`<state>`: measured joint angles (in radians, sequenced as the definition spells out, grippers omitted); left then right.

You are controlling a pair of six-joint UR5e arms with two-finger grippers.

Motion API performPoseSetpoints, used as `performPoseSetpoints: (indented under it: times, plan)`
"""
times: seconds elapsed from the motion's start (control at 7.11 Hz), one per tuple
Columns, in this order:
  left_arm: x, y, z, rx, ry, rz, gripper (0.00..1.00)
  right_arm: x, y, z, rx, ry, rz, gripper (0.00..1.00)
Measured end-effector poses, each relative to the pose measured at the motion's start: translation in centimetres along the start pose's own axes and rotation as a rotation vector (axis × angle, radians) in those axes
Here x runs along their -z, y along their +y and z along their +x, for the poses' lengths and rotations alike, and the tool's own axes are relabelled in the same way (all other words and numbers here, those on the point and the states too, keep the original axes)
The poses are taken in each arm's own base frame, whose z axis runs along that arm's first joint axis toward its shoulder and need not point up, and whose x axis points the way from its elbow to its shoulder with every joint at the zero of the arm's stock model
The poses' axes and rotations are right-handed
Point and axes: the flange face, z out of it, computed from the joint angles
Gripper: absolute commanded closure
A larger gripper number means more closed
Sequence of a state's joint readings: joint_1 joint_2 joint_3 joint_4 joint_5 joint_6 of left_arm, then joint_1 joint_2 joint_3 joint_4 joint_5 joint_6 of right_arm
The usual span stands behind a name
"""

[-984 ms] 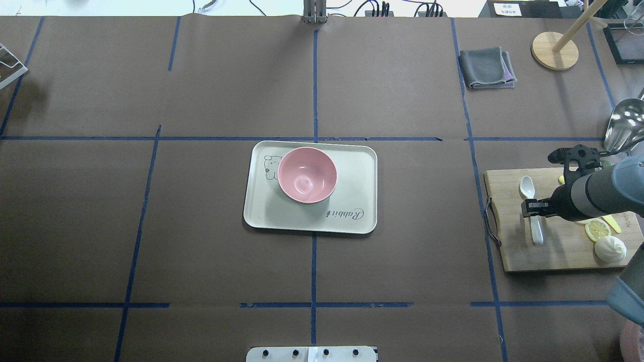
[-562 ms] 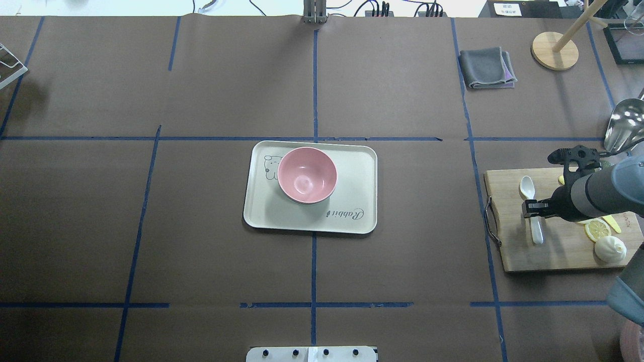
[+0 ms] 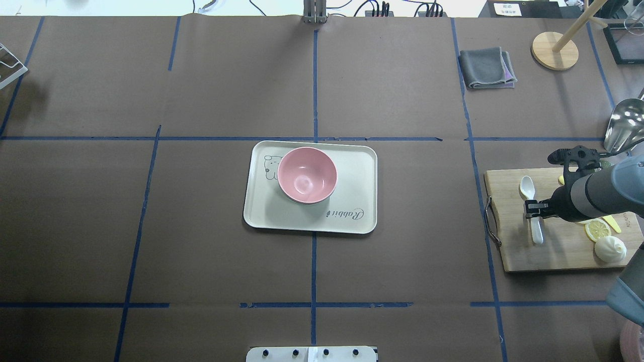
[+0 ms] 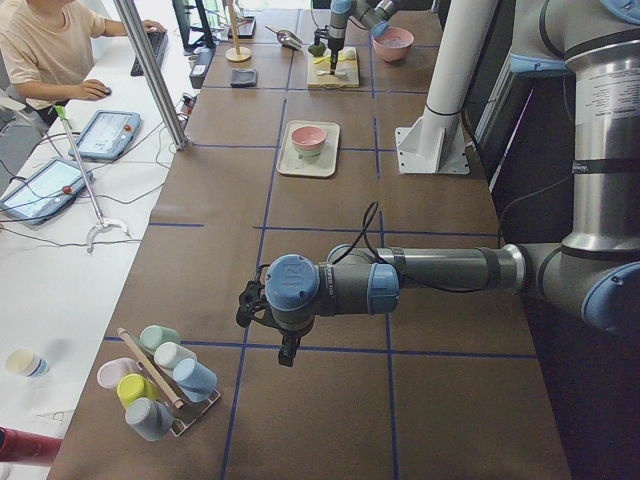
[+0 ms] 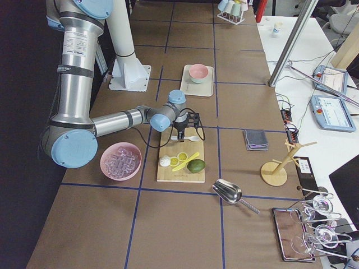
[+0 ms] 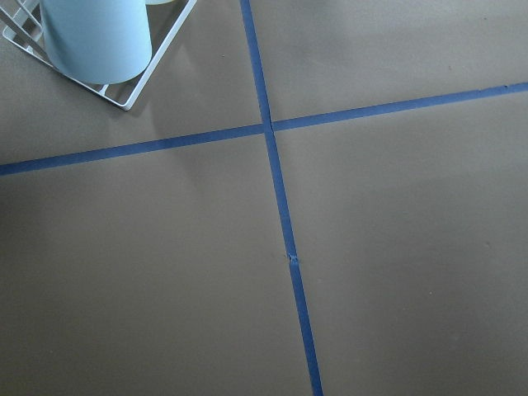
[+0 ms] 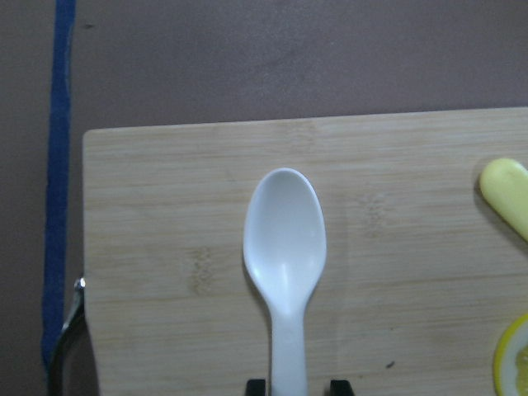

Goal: Stack pink bowl on green and place spoon
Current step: 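Lower the right gripper and close it on the white spoon's handle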

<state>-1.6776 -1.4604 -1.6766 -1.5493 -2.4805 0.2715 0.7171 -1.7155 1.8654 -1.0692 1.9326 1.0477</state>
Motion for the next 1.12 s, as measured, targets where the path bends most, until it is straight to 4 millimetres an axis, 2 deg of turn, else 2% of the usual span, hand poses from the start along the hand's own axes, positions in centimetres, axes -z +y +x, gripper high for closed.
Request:
performPoseSetpoints:
  times: [0.42,0.84,1.12]
  plan:
    - [0.03,-0.01,-0.01,0.0,0.0,0.001,0.0,-0.1,0.13,-0.13,0.003,0.0,-0.003,0.72]
    - [0.12,-0.05,-0.03,0.0,-0.001,0.003,0.0,-0.2,0.28,-0.26,0.006,0.0,-0.007,0.97]
    - [0.21,-0.02,-0.09,0.002,-0.001,0.005,0.0,-0.1,0.31,-0.35,0.007,-0.002,-0.009,1.0]
